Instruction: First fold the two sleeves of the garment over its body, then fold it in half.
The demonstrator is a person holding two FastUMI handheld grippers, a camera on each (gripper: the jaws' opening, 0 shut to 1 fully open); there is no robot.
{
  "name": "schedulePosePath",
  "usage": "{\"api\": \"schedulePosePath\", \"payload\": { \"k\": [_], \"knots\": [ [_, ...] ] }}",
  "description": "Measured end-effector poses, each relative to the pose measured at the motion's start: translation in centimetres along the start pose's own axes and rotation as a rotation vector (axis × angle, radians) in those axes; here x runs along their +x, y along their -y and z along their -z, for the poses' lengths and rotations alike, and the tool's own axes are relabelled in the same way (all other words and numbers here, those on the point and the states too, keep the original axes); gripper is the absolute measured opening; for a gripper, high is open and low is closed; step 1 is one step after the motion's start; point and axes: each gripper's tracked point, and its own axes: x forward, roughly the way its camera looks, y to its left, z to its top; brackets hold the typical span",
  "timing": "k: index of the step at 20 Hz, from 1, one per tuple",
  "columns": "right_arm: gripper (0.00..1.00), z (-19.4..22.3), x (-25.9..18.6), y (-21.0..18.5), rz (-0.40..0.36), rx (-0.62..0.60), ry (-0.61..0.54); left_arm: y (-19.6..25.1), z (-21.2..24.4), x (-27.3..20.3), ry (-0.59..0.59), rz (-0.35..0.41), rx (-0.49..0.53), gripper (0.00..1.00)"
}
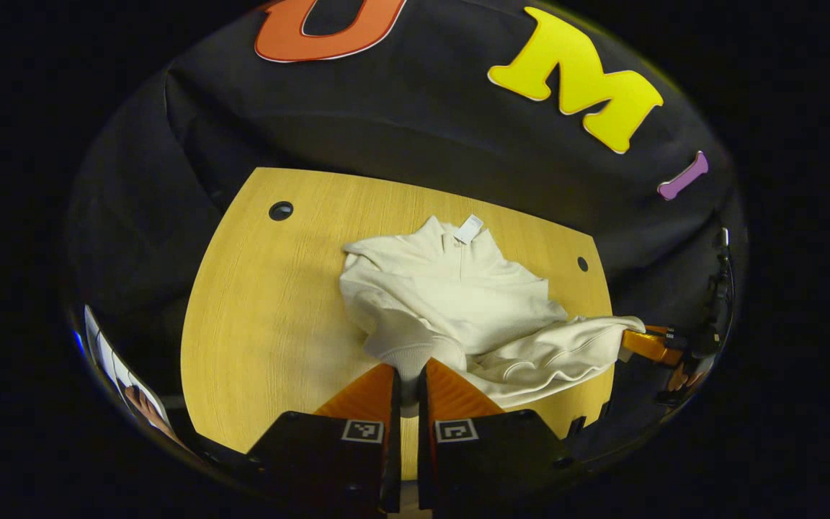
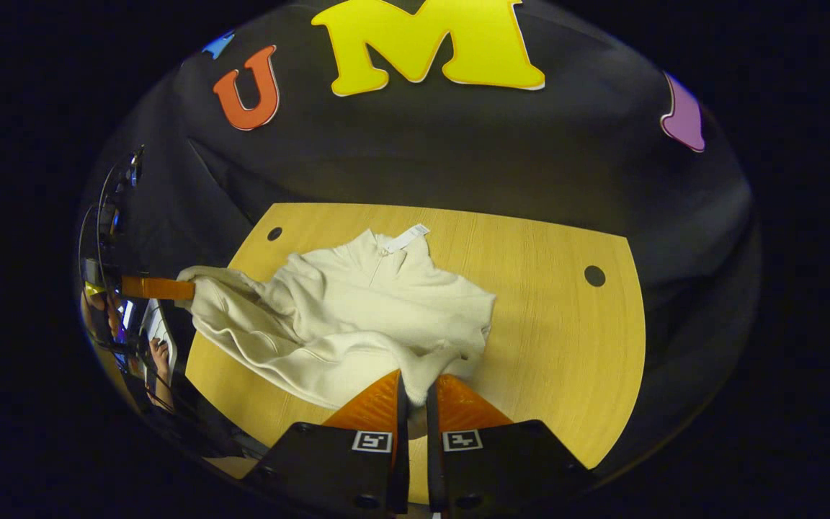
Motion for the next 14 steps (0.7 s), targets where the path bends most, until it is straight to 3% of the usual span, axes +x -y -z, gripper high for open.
{"api": "schedulePosePath", "payload": {
  "k": [3,4,7,14],
  "knots": [
    [0.11,-2.7,2.8,0.4,0.001,0.031,-0.011,-7.0,-4.0,-2.8,0.016,-0.015,-0.002,0.12],
    [0.11,-3.6,4.1,0.8,0.005,0.037,-0.01,-2.2,-2.1,2.1,0.018,-0.016,-0.001,0.12],
    [0.11,-5.7,8.9,1.6,0.015,0.089,-0.019,-6.8,-5.5,3.3,0.013,-0.034,0.0,0.12],
    [0.11,-7.4,18.0,4.2,0.035,0.214,-0.037,-9.1,-8.7,11.8,-0.018,-0.111,0.126,0.12]
  ]
}}
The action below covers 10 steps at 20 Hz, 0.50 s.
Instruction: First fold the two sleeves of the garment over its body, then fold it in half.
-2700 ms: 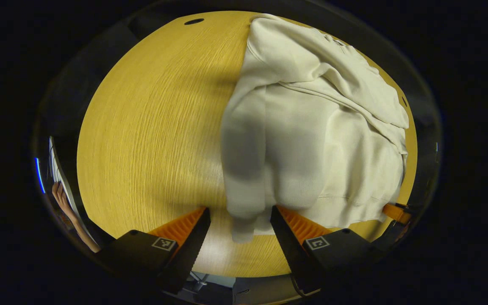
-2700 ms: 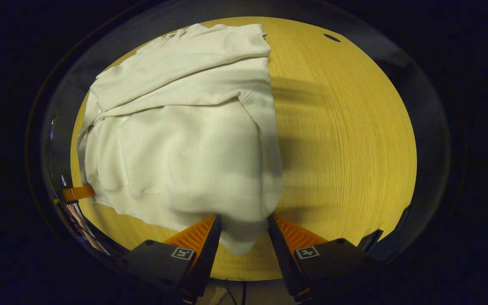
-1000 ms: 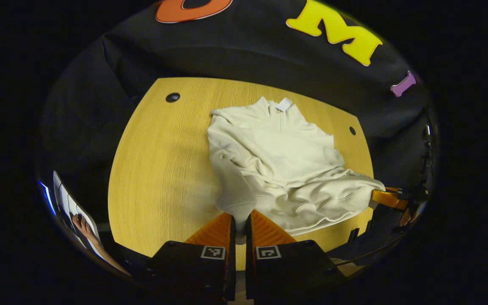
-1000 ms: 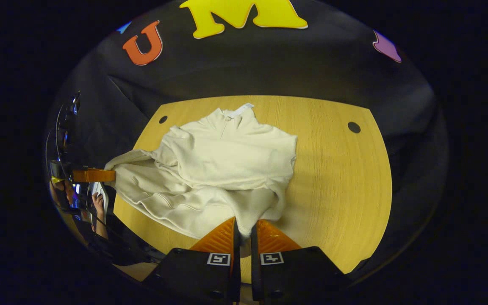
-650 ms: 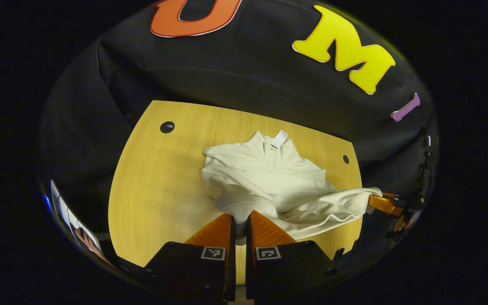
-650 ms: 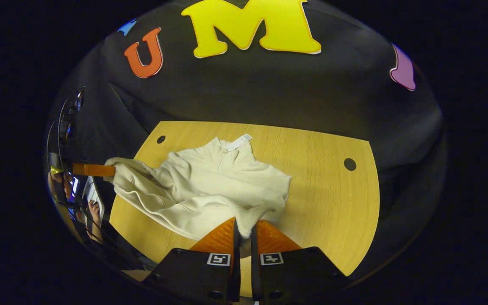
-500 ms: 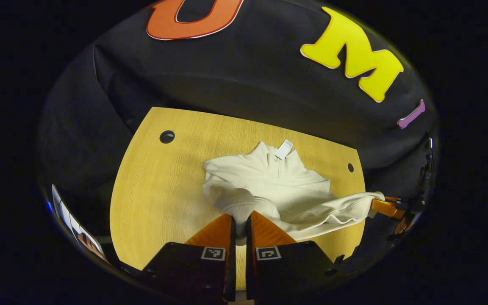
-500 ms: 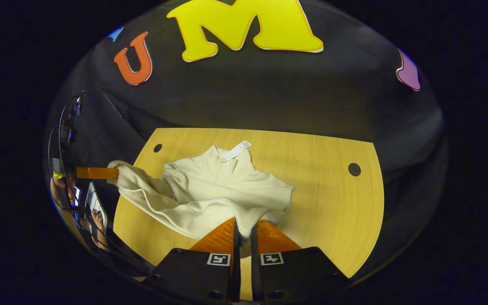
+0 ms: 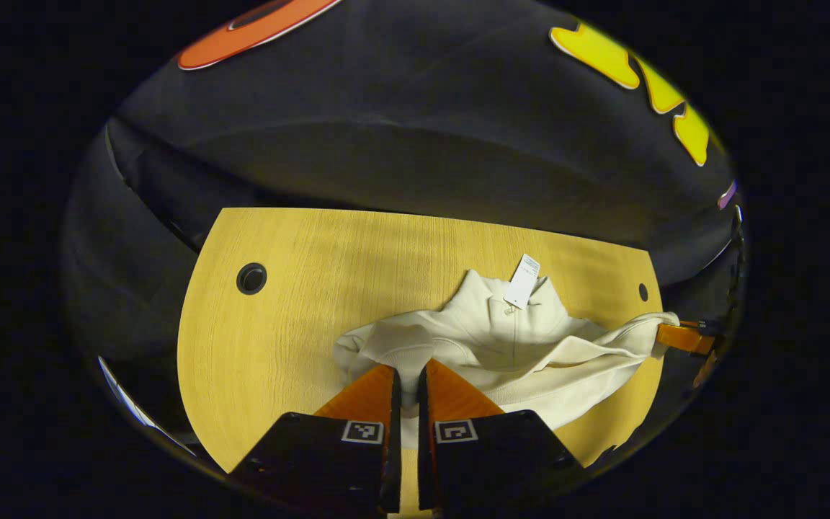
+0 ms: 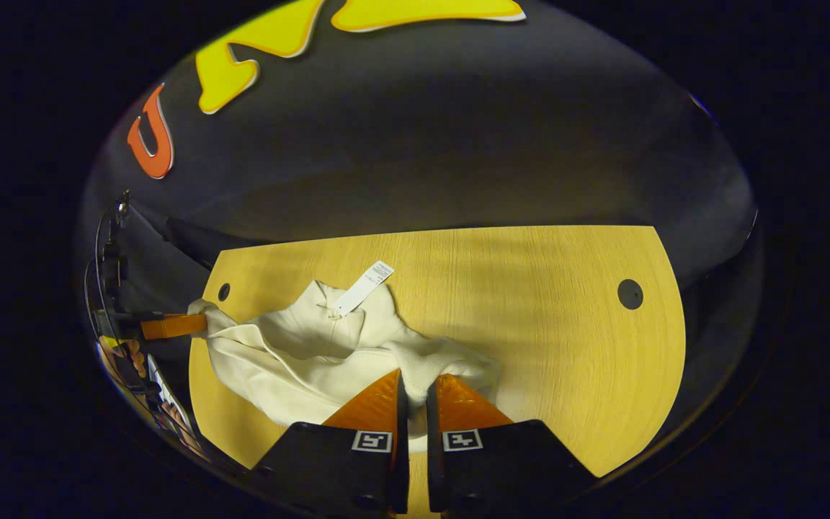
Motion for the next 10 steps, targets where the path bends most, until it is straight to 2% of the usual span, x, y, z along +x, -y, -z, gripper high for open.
{"api": "schedulePosePath", "payload": {
  "k": [3,5,10],
  "knots": [
    [0.09,-0.1,2.8,0.8,0.007,0.048,-0.014,0.8,0.2,3.0,-0.027,-0.024,0.033,0.12],
    [0.11,-0.2,3.9,0.7,0.007,0.059,-0.019,1.2,0.5,3.7,-0.044,-0.023,0.043,0.12],
    [0.12,0.3,7.5,1.5,0.011,0.133,-0.035,1.4,1.5,5.6,-0.079,-0.016,0.013,0.12]
  ]
}}
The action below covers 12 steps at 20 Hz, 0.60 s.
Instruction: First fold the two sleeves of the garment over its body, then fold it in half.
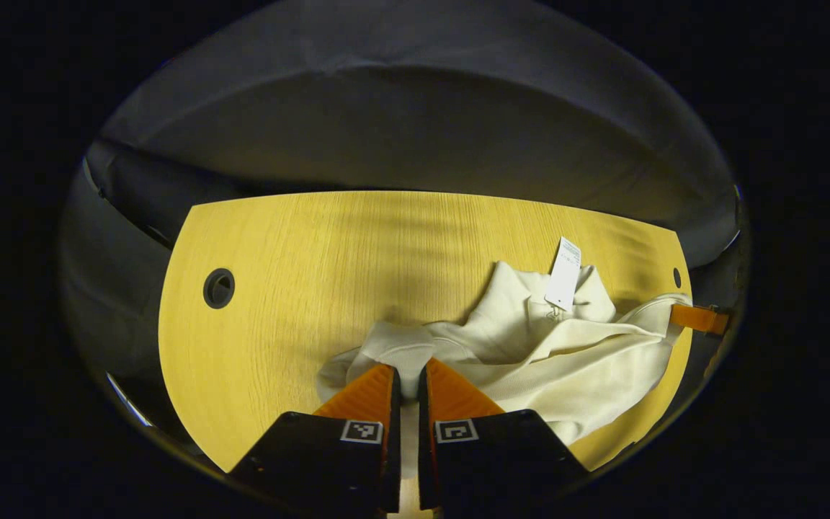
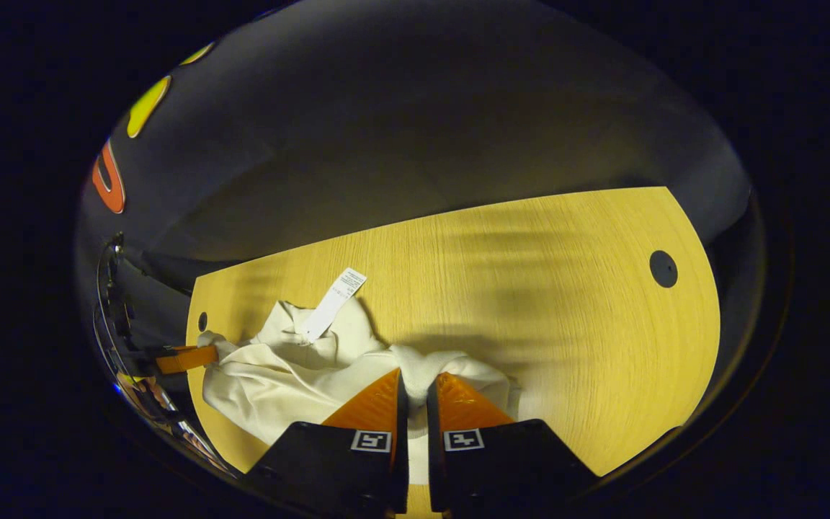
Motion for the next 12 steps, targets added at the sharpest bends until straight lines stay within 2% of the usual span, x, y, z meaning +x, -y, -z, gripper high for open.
{"api": "schedulePosePath", "payload": {
  "k": [3,4,7,8,11,12],
  "knots": [
    [0.12,-0.2,0.6,0.6,0.026,0.053,0.011,-0.3,0.1,0.6,-0.009,-0.007,-0.002,0.13],
    [0.17,-0.2,1.1,0.5,0.028,0.07,0.01,-0.2,0.2,0.9,-0.018,-0.008,0.002,0.13],
    [0.17,0.0,1.9,0.8,0.048,0.076,0.008,-0.3,0.2,1.3,-0.016,-0.011,-0.009,0.14],
    [0.2,-0.1,2.1,0.7,0.052,0.074,0.014,-0.4,0.4,1.4,-0.015,-0.017,-0.014,0.14],
    [0.19,-0.4,1.6,0.3,0.046,0.049,0.035,-0.7,0.4,1.2,-0.009,-0.043,-0.014,0.22],
    [0.29,-0.5,1.3,0.3,0.046,0.043,0.042,-1.5,0.3,1.1,-0.007,-0.081,-0.005,0.26]
  ]
}}
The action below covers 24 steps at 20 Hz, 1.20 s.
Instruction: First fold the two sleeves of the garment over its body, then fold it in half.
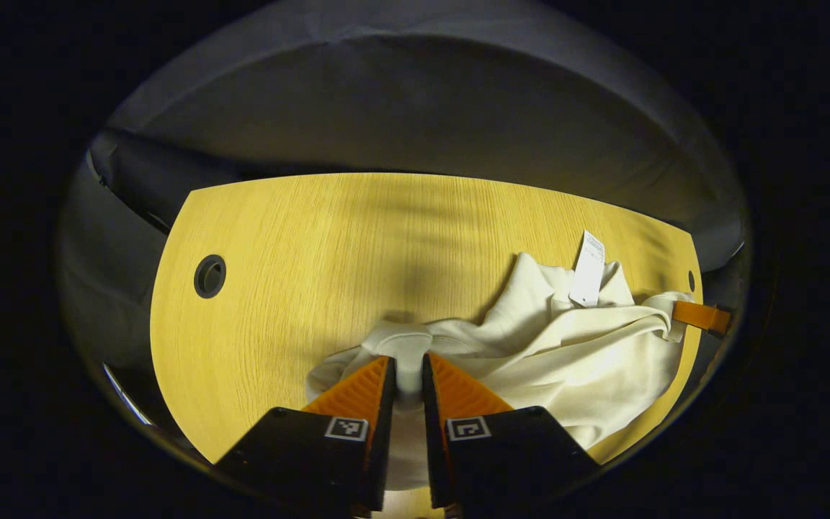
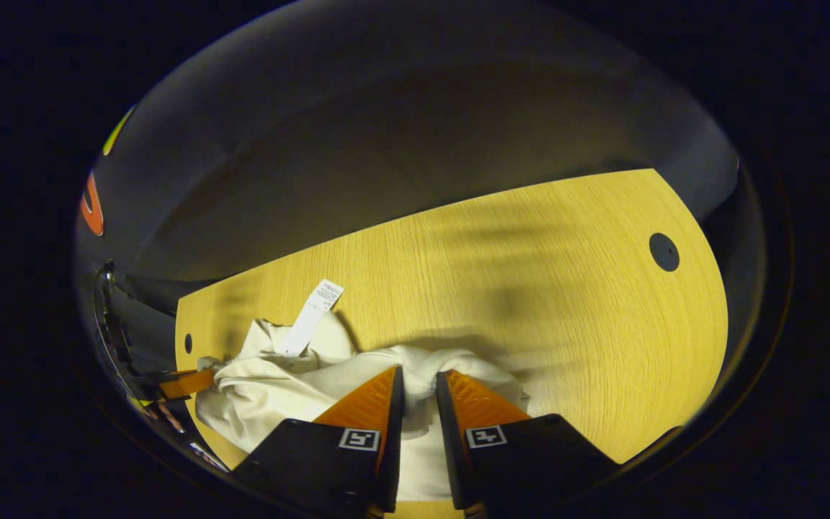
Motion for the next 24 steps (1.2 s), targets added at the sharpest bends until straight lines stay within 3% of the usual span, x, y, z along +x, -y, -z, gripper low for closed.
{"api": "schedulePosePath", "payload": {
  "k": [2,3,4,5,6,7,8,10,13,15,16,18,20,21,24],
  "knots": [
    [0.34,-0.3,-0.8,-0.4,-0.011,-0.007,0.021,-0.8,-0.4,-0.5,0.021,-0.049,-0.011,0.55],
    [0.45,-0.7,-1.8,-0.1,0.01,-0.009,0.043,-0.6,-0.4,-0.6,0.024,-0.043,-0.026,0.76],
    [0.57,-1.3,-2.7,0.1,0.021,-0.004,0.067,-0.4,0.0,-0.9,0.023,-0.036,-0.047,0.85],
    [0.58,-1.6,-3.3,-0.3,0.01,0.008,0.093,-0.4,0.3,-1.3,0.02,-0.04,-0.064,0.79],
    [0.74,-2.3,-4.4,-0.6,0.004,0.012,0.121,-0.5,0.6,-1.7,0.022,-0.033,-0.078,0.81],
    [0.79,-2.7,-5.2,-0.4,0.008,0.003,0.15,-0.2,0.7,-2.3,0.028,-0.015,-0.099,0.89],
    [0.91,-3.1,-6.4,-0.3,0.012,-0.014,0.179,-0.1,0.7,-3.2,0.044,-0.007,-0.111,0.9],
    [0.97,-3.5,-8.7,-0.9,0.009,-0.046,0.237,-0.4,0.6,-5.4,0.099,-0.013,-0.111,0.95],
    [0.92,-3.2,-12.9,-2.0,0.018,-0.125,0.319,-0.7,0.1,-10.2,0.217,-0.03,-0.102,0.95],
    [0.97,-3.0,-16.4,-2.9,0.027,-0.174,0.388,-1.0,-0.4,-14.2,0.329,-0.051,-0.107,0.96],
    [0.92,-3.0,-18.6,-3.3,0.03,-0.2,0.43,-0.8,-0.3,-16.4,0.39,-0.05,-0.105,0.96],
    [0.97,-2.4,-23.8,-4.4,0.033,-0.233,0.524,-0.6,-0.4,-22.0,0.524,-0.035,-0.112,1.0],
    [1.0,-1.5,-29.2,-5.1,0.033,-0.25,0.612,-0.3,-0.6,-27.5,0.672,-0.038,-0.11,0.96],
    [0.96,-1.1,-31.7,-5.5,0.036,-0.264,0.66,-0.1,-0.6,-30.2,0.741,-0.037,-0.104,0.96],
    [0.96,0.4,-38.6,-6.6,0.044,-0.31,0.81,0.4,-0.5,-34.8,0.912,-0.046,-0.084,0.95]
  ]
}}
